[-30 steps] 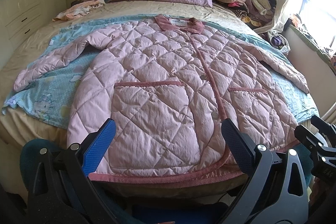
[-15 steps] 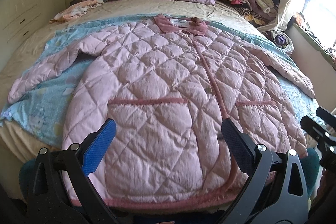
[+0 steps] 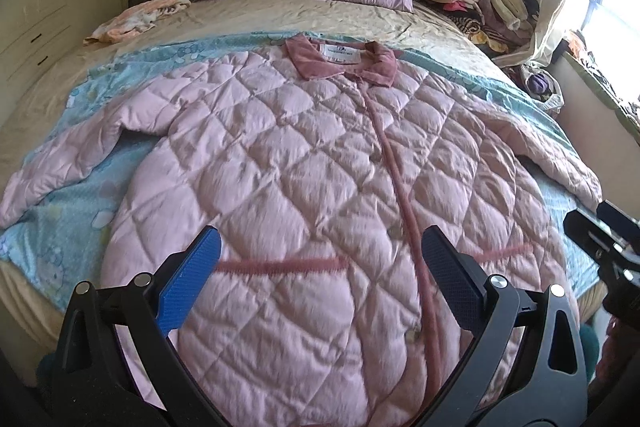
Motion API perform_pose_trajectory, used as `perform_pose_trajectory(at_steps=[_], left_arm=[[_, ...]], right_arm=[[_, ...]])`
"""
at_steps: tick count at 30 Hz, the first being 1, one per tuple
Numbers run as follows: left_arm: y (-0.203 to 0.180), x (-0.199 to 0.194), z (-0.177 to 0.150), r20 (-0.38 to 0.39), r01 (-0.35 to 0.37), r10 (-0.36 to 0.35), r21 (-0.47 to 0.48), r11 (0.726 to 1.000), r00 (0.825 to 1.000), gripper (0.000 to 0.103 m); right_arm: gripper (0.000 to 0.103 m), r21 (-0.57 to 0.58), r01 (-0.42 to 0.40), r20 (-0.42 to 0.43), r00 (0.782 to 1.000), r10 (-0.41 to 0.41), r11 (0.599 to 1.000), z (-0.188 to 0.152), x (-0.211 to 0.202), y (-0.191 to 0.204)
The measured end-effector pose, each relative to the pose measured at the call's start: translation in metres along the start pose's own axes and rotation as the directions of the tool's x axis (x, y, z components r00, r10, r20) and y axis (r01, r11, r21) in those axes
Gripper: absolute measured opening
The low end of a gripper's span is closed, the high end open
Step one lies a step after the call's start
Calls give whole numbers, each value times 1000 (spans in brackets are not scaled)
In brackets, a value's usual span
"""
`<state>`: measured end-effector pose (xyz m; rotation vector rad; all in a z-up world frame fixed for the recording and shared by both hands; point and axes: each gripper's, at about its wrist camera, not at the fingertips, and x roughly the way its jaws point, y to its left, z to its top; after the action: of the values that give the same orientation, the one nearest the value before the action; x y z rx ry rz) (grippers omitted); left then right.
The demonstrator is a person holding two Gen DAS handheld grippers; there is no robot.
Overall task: Fold large clothes
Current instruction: 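Reach the right tool to the jacket sleeve cuff and close on it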
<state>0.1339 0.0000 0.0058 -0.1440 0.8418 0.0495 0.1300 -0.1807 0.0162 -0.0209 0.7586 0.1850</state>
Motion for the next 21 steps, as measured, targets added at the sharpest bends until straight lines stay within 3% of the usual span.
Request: perform_pose_trajectory(at_steps=[12, 21], left_arm=[[-29, 35, 44, -7, 12, -12, 22, 1000, 1000, 94], [-53, 74, 71, -74, 57, -55, 32, 998, 996, 94]], right_arm=[[99, 65, 25, -18, 1000, -23, 998, 35, 36, -23], [99, 159, 76, -32, 997, -71, 984, 53, 66, -64]])
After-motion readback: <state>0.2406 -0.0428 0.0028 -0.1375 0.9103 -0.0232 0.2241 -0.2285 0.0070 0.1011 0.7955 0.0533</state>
